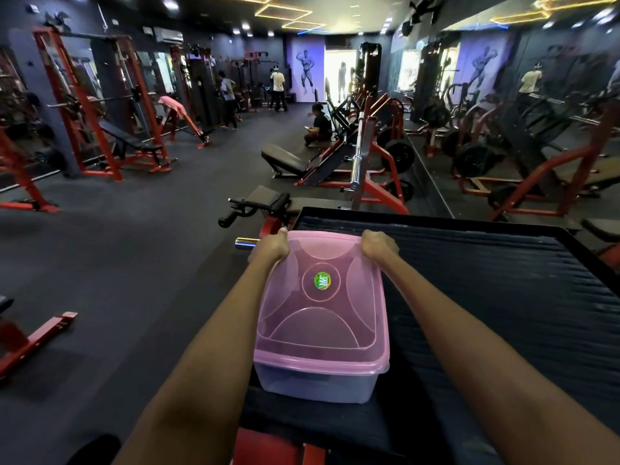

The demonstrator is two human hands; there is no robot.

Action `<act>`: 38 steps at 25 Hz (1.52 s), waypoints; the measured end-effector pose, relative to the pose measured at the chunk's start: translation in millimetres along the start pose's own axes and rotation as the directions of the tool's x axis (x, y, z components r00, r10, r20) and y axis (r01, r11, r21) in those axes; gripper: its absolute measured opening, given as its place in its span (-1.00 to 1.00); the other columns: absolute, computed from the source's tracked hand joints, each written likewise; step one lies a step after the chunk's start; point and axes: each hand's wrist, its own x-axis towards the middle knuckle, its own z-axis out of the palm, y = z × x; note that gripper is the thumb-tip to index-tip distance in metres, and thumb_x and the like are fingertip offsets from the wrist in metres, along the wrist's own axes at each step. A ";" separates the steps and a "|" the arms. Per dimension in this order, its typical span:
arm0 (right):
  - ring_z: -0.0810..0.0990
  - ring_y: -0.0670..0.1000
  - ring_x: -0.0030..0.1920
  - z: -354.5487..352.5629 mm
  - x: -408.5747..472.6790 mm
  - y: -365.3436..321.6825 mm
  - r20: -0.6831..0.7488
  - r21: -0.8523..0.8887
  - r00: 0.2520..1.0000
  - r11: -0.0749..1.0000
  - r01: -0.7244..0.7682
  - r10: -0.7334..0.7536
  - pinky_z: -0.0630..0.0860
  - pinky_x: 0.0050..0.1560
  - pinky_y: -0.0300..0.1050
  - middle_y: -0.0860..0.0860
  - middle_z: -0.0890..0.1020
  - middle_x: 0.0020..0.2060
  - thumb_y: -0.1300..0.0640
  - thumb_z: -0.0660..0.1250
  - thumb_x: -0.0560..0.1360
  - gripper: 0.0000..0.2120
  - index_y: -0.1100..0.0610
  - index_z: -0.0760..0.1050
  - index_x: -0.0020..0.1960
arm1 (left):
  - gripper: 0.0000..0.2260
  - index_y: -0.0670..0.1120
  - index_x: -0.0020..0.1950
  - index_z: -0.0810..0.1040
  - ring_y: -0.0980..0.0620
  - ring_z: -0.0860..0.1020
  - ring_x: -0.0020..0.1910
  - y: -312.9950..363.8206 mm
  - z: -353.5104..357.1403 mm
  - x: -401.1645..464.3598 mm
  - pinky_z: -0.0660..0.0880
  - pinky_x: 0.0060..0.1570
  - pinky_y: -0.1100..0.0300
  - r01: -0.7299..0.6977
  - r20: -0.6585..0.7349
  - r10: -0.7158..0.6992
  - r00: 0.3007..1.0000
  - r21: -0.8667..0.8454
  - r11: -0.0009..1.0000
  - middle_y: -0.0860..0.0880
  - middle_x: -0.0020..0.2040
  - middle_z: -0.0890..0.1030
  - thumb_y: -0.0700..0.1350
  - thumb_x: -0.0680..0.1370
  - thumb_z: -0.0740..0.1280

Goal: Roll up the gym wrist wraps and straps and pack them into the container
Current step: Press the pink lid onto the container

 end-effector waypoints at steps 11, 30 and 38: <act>0.46 0.13 -0.06 0.9 14.6 -5.7 0.109 -0.074 0.983 0.985 0.157 -0.148 0.33 -0.10 -0.10 0.23 0.55 0.15 0.15 0.03 0.53 -0.64 0.27 0.53 0.10 | -0.68 -0.35 0.31 0.38 -0.27 0.37 0.34 21.0 -7.7 3.0 0.30 0.28 0.04 -0.087 -0.074 0.087 0.993 0.005 0.996 -0.33 0.37 0.39 -0.27 0.61 0.04; 0.44 0.29 0.26 -11.0 -130.3 47.2 0.101 0.009 0.984 0.989 0.145 -0.146 0.41 0.23 0.08 0.27 0.43 0.31 -0.19 0.01 0.59 -0.40 0.29 0.24 0.36 | -0.50 -0.20 0.37 0.38 -0.21 0.41 0.32 -41.4 0.1 -152.8 0.33 0.27 0.01 0.150 -0.085 -0.146 0.986 0.045 0.988 -0.25 0.36 0.42 0.07 0.63 -0.09; 0.48 0.27 0.22 -5.5 -157.4 49.2 0.036 0.299 0.999 0.954 0.025 -0.037 0.41 0.09 0.00 0.24 0.47 0.27 -0.15 0.11 0.57 -0.47 0.24 0.24 0.32 | -0.56 -0.25 0.27 0.38 -0.28 0.43 0.24 -41.6 9.7 -181.5 0.37 0.18 -0.03 0.131 -0.248 -0.208 0.946 -0.295 0.947 -0.29 0.28 0.46 0.06 0.61 0.04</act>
